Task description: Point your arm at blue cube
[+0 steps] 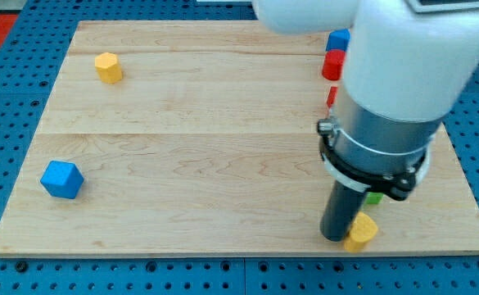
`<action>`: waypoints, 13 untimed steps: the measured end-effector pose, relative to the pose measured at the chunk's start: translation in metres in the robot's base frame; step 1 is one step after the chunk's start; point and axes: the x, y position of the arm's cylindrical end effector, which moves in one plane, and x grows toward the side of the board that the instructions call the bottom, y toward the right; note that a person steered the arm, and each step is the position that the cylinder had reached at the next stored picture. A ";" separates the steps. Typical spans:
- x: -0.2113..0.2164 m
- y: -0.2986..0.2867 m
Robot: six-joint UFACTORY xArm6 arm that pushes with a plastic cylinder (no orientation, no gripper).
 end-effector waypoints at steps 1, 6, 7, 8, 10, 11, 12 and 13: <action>0.000 0.010; 0.018 -0.080; -0.013 -0.079; -0.066 -0.059; -0.079 -0.059; -0.134 -0.059; -0.148 -0.059; -0.149 -0.060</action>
